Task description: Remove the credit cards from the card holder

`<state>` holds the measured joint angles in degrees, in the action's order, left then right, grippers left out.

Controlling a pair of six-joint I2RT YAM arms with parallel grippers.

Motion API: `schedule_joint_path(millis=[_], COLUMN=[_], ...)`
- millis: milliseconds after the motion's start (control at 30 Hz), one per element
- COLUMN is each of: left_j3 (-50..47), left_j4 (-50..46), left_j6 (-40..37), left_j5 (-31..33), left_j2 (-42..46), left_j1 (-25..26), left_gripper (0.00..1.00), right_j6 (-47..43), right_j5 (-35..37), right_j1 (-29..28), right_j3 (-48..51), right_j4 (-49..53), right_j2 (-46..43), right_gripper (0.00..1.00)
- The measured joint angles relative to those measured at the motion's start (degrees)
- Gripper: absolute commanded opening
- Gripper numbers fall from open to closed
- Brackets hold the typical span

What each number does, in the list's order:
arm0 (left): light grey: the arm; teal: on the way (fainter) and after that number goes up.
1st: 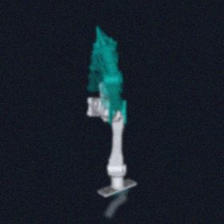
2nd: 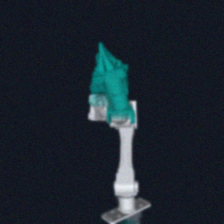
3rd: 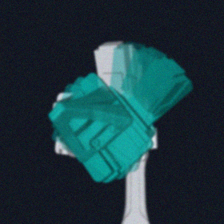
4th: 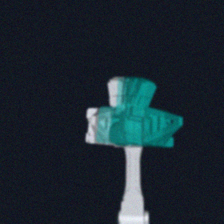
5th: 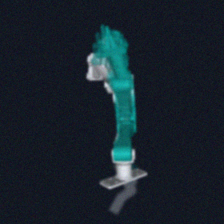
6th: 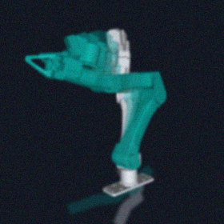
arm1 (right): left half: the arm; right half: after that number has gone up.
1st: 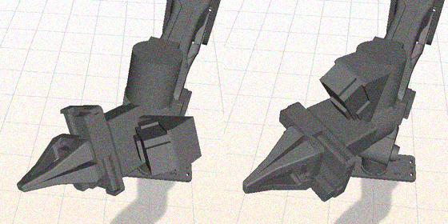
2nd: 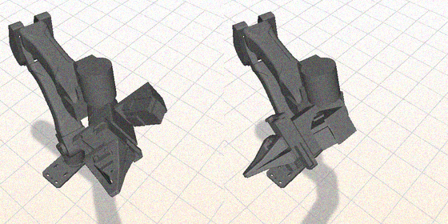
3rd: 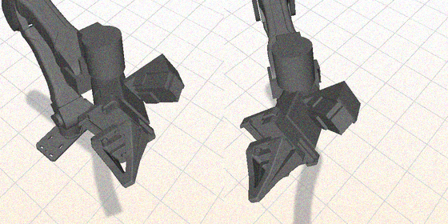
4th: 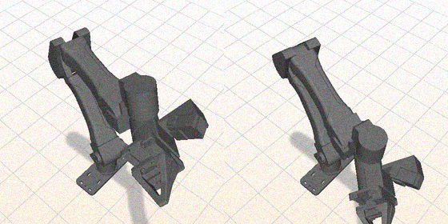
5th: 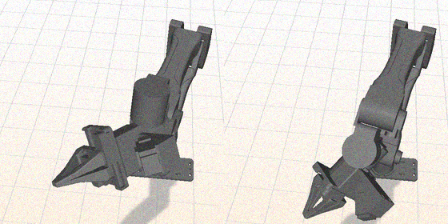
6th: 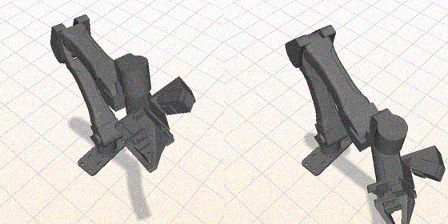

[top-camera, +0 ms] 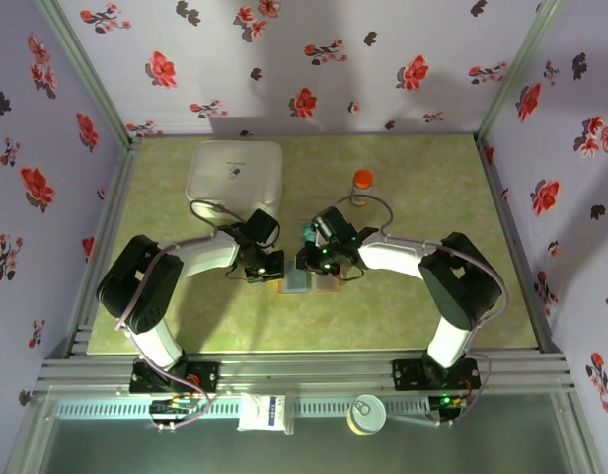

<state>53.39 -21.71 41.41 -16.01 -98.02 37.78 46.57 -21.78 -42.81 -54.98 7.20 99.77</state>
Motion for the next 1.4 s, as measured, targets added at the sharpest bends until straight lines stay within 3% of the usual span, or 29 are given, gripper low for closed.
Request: schedule_joint_path(millis=[1133, 1400], left_j3=[0.72, 1.77], left_j4=[-4.50, -3.61], left_j6=[-1.03, 1.16], left_j5=[2.56, 0.52], left_j2=[2.03, 7.30], left_j1=[0.11, 0.09], left_gripper=[0.00, 0.17], right_j6=[0.44, 0.59], right_j5=[1.14, 0.72], right_j1=[1.60, 2.05], right_j3=[6.51, 7.43], right_j4=[-4.13, -5.55], right_j2=[-1.01, -1.31], right_gripper=[0.17, 0.17])
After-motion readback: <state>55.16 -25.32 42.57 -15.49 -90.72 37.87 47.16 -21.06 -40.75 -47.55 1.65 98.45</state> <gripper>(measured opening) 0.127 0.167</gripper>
